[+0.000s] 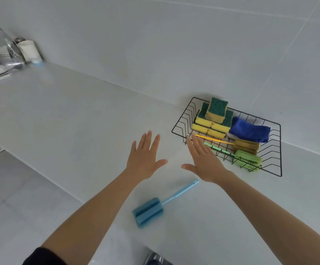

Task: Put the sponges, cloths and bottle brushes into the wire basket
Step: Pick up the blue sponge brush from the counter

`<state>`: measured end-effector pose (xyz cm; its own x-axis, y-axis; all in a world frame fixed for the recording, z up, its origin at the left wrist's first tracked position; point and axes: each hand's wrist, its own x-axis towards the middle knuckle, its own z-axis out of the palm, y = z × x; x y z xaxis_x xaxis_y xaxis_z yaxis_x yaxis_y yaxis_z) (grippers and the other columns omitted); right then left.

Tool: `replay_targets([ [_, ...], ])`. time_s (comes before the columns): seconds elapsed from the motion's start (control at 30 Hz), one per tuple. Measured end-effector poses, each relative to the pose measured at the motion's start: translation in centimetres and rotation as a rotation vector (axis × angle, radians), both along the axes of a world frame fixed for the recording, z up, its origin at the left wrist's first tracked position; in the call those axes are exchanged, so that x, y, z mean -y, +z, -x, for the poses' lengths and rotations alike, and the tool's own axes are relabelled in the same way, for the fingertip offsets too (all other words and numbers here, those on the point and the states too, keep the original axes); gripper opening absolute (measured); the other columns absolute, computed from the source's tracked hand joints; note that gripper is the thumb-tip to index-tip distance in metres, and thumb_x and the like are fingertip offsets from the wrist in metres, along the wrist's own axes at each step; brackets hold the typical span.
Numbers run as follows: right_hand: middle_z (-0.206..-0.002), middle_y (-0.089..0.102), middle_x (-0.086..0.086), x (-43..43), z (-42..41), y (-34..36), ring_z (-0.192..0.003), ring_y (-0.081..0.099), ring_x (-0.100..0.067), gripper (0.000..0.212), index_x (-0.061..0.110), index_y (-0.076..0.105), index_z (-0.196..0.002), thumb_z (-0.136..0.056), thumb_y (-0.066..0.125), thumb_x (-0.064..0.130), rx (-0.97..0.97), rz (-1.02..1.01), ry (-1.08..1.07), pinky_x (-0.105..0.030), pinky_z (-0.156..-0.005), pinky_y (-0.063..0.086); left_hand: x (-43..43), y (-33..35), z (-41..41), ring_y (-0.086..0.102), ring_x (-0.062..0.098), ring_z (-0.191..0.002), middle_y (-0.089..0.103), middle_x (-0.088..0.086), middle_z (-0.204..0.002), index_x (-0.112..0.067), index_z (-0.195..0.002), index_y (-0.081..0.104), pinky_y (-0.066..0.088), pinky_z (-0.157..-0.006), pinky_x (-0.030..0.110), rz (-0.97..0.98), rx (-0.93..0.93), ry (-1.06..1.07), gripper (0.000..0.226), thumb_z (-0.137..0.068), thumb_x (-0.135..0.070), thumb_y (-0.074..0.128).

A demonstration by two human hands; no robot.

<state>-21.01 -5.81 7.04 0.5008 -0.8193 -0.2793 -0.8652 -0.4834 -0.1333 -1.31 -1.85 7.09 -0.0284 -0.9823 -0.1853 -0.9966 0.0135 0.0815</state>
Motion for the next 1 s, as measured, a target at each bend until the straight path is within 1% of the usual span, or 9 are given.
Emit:
replay_targets([
  [0.07,-0.155,-0.023,-0.010,-0.9,-0.3,-1.4,-0.145,-0.017,-0.025,0.085,0.013,-0.022,-0.143,-0.090,0.030,0.055,-0.007,-0.053,0.015,-0.040,-0.119,-0.002,-1.4,-1.0,0.0,-0.007,0.025,-0.148,-0.012,0.011,-0.159,-0.016,-0.148,-0.011,0.005,-0.119,0.043,-0.054,-0.012,0.006,0.080,-0.092,-0.058,0.027],
  [0.17,-0.157,-0.020,-0.006,-2.1,-0.7,-3.3,-0.146,-0.015,-0.023,0.082,0.017,-0.018,-0.145,-0.093,0.035,0.049,-0.015,-0.138,0.026,-0.039,-0.119,-0.001,-3.4,-2.4,0.1,0.001,0.027,-0.148,-0.004,0.012,-0.159,-0.015,-0.149,-0.006,0.010,-0.119,0.043,-0.139,-0.029,0.006,0.079,-0.092,-0.057,0.030],
  [0.23,-0.158,-0.015,-0.005,-2.8,-0.8,-4.6,-0.147,-0.010,-0.022,0.079,0.021,-0.014,-0.146,-0.093,0.038,0.047,-0.020,-0.193,0.037,-0.038,-0.119,0.002,-4.6,-3.3,0.3,0.011,0.029,-0.146,0.004,0.012,-0.159,-0.014,-0.149,0.000,0.018,-0.117,0.043,-0.188,-0.026,-0.012,0.079,-0.092,-0.057,0.032],
  [0.33,-0.160,0.000,-0.003,-3.7,-0.7,-6.5,-0.147,0.005,-0.023,0.072,0.027,-0.002,-0.148,-0.093,0.042,0.044,-0.007,-0.287,0.028,-0.038,-0.118,0.014,-6.1,-4.5,0.6,0.030,0.030,-0.137,0.018,0.012,-0.155,-0.014,-0.147,0.011,0.033,-0.106,0.041,-0.269,-0.028,-0.042,0.077,-0.090,-0.058,0.038],
  [0.4,-0.158,0.014,-0.001,-4.3,-0.5,-7.5,-0.145,0.015,-0.022,0.066,0.032,0.011,-0.147,-0.092,0.046,0.041,0.006,-0.314,-0.004,-0.038,-0.114,0.024,-6.9,-5.2,0.8,0.039,0.029,-0.128,0.031,0.010,-0.147,-0.015,-0.144,0.018,0.039,-0.098,0.039,-0.292,-0.060,-0.045,0.075,-0.088,-0.058,0.044],
  [0.53,-0.141,0.042,-0.004,-4.7,-0.3,-8.4,-0.131,0.037,-0.022,0.050,0.026,0.037,-0.139,-0.092,0.050,0.035,-0.001,-0.230,-0.018,-0.033,-0.102,0.036,-7.7,-6.0,0.9,0.050,0.028,-0.113,0.046,0.009,-0.127,-0.014,-0.135,0.029,0.044,-0.086,0.037,-0.330,-0.083,-0.044,0.070,-0.084,-0.057,0.051],
  [0.63,-0.131,0.048,-0.006,-4.7,-0.5,-8.5,-0.123,0.043,-0.024,0.039,0.022,0.049,-0.130,-0.092,0.050,0.034,-0.015,-0.183,-0.043,-0.034,-0.097,0.038,-7.7,-6.2,1.2,0.056,0.028,-0.106,0.053,0.009,-0.120,-0.013,-0.127,0.039,0.044,-0.082,0.036,-0.348,-0.081,-0.043,0.058,-0.085,-0.051,0.053],
  [0.8,-0.120,0.052,-0.006,-4.9,-0.3,-8.4,-0.112,0.047,-0.024,0.031,0.018,0.056,-0.117,-0.093,0.048,0.035,-0.037,-0.139,-0.040,-0.032,-0.089,0.040,-7.1,-5.8,1.4,0.058,0.026,-0.101,0.058,0.008,-0.114,-0.011,-0.115,0.050,0.045,-0.081,0.035,-0.316,-0.081,-0.057,0.040,-0.088,-0.040,0.053],
  [1.0,-0.117,0.053,-0.004,-4.2,0.9,-6.2,-0.109,0.048,-0.022,0.029,0.021,0.055,-0.118,-0.094,0.046,0.034,-0.014,-0.055,-0.067,-0.030,-0.089,0.039,-4.5,-3.8,1.4,0.056,0.027,-0.104,0.056,0.009,-0.115,-0.012,-0.115,0.051,0.044,-0.080,0.035,-0.216,-0.046,-0.125,0.034,-0.088,-0.032,0.052],
])
